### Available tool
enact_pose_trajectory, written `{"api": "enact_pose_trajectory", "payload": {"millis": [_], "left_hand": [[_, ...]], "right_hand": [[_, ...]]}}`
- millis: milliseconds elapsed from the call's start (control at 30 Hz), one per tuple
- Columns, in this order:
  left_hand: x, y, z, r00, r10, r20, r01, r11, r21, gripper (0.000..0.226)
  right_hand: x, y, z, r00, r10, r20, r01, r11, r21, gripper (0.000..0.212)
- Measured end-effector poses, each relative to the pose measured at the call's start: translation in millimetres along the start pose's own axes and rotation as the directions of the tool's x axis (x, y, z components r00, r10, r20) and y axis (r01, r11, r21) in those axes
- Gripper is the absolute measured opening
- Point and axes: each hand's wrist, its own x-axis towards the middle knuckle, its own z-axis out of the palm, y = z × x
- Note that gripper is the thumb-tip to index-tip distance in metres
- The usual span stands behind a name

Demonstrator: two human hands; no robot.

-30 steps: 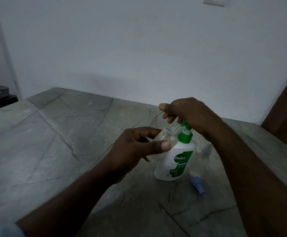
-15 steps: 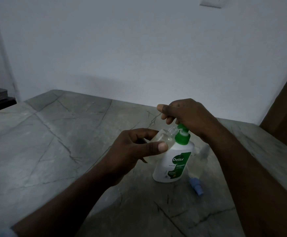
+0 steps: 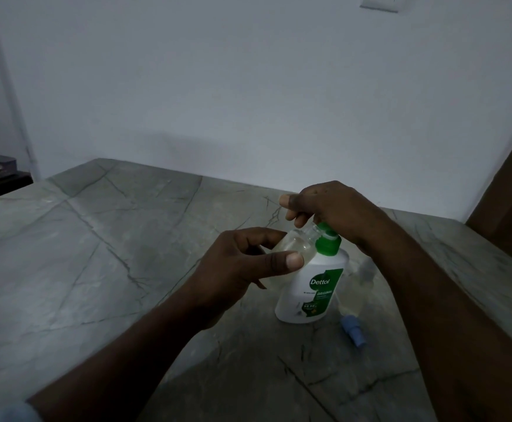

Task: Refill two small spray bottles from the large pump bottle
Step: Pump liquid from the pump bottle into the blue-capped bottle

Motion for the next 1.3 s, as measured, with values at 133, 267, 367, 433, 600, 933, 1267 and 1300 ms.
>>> {"api": "enact_pose_trajectory", "payload": {"millis": [133, 267, 367, 433, 600, 933, 1267, 1300], "left_hand": [[-0.3, -0.1, -0.5, 1.000, 0.005, 0.001, -0.005, 1.000, -0.001, 0.041], [0.3, -0.5, -1.0, 1.000, 0.011, 0.007, -0.011, 1.000, 0.002, 0.042], [0.0, 0.5, -0.3, 1.000, 0.006, 0.004, -0.006, 1.000, 0.011, 0.044], [-0.2, 1.3, 0.0, 1.000, 0.005, 0.008, -0.006, 1.000, 0.024, 0.044], [-0.8, 2.6, -0.1, 1.000, 0.011, 0.007, -0.011, 1.000, 0.009, 0.043], [-1.2, 1.5, 0.1, 1.000, 0.011, -0.001, -0.011, 1.000, 0.012, 0.042], [-1.2, 1.3, 1.5, 1.000, 0.011, -0.001, -0.011, 1.000, 0.006, 0.040], [-0.9, 1.6, 1.5, 1.000, 0.012, -0.002, -0.012, 1.000, 0.002, 0.040]], "right_hand": [[-0.5, 0.4, -0.1, 1.000, -0.007, -0.024, 0.007, 1.000, -0.008, 0.041], [-2.1, 0.9, -1.6, 0.997, -0.042, -0.064, 0.041, 0.999, -0.015, 0.044], [-4.5, 1.9, -7.3, 0.987, -0.078, -0.139, 0.076, 0.997, -0.019, 0.043], [-4.6, 2.1, -8.1, 0.982, -0.090, -0.169, 0.086, 0.996, -0.029, 0.042], [-1.6, 0.6, -5.4, 0.994, -0.045, -0.098, 0.047, 0.999, 0.025, 0.039], [-0.7, 2.2, 0.8, 0.997, -0.020, -0.073, 0.021, 1.000, 0.013, 0.042], [-2.3, 2.7, -5.9, 0.975, -0.103, -0.196, 0.103, 0.995, -0.010, 0.039], [-1.2, 2.6, -5.0, 0.983, -0.081, -0.163, 0.082, 0.997, 0.001, 0.039]]}}
